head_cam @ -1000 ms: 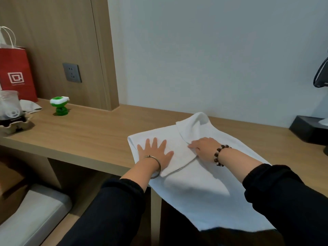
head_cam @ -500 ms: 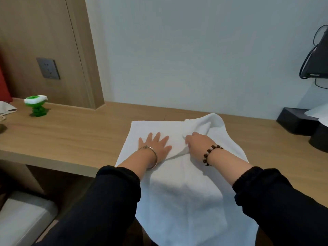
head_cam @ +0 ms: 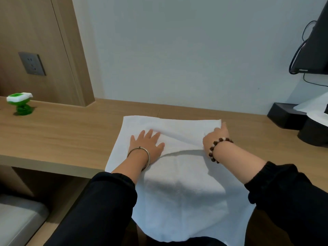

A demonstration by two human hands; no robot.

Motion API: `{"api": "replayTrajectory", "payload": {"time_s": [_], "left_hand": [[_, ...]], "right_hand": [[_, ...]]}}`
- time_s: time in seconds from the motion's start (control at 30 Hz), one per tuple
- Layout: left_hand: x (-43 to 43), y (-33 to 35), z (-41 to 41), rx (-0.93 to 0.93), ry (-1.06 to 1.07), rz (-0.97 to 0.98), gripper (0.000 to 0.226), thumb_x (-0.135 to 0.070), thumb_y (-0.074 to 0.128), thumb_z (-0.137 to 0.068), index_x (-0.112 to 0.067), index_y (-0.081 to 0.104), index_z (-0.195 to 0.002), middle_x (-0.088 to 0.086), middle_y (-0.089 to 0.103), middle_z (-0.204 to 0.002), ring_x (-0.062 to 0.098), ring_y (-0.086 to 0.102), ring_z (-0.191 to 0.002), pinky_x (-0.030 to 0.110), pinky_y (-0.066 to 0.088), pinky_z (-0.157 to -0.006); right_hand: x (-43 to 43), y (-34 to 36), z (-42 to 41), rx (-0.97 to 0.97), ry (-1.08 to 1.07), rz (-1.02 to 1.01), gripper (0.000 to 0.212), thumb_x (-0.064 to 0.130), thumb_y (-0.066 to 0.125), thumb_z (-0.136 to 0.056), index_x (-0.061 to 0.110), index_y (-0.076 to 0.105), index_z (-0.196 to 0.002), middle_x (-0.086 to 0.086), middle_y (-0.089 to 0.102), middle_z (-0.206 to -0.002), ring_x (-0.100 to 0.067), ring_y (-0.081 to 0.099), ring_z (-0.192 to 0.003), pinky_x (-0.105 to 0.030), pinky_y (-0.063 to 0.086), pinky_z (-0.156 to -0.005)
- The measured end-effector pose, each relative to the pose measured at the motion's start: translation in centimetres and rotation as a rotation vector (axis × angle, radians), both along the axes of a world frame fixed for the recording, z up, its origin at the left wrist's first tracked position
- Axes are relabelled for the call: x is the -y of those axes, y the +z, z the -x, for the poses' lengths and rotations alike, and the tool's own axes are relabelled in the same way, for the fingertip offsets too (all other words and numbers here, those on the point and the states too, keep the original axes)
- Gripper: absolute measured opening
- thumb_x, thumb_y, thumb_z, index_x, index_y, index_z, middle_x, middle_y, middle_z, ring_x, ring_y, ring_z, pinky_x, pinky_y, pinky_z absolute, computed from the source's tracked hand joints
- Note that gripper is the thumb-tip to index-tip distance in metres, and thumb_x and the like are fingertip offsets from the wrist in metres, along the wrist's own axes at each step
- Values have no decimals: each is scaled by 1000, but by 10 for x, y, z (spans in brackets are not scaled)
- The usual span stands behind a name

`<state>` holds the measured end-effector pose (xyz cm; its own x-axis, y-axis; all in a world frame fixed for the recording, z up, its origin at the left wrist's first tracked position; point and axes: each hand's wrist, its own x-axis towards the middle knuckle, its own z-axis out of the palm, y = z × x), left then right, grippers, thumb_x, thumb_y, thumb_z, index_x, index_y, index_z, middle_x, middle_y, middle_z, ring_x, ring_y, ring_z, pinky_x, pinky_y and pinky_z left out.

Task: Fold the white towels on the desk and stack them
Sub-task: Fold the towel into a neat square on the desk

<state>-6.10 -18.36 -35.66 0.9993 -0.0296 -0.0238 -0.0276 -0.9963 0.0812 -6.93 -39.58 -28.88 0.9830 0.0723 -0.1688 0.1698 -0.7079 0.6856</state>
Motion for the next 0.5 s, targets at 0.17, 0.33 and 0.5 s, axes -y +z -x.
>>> {"api": "replayTrajectory", "payload": {"time_s": [0.17,0.33,0.5], "left_hand": [[0,1,2,-1,-5,-2,59,-54,14,-96,-33,6,-151,-7,-4,-159,20,-4,-146,51,2,-115],[0,1,2,11,-12,2,58,-52,16,-96,-32,9,-151,-6,-2,-159,20,-2,-146,50,3,-116],[-1,-1,2,29,-39,15,59,-54,18,-94,-35,13,-150,-7,1,-159,20,-1,-146,49,3,-115]], "right_hand": [[-8,7,17,20,-183,-52,30,33,45,-88,21,62,-110,-2,64,-111,-26,59,-103,-48,37,-98],[-8,-1,-2,271,312,-386,25,21,37,-94,16,56,-111,-5,54,-116,-24,46,-110,-36,34,-92],[24,-19,-23,-123,-162,-669,56,50,23,-97,15,36,-139,-11,43,-139,-31,43,-123,-46,37,-99]]}}
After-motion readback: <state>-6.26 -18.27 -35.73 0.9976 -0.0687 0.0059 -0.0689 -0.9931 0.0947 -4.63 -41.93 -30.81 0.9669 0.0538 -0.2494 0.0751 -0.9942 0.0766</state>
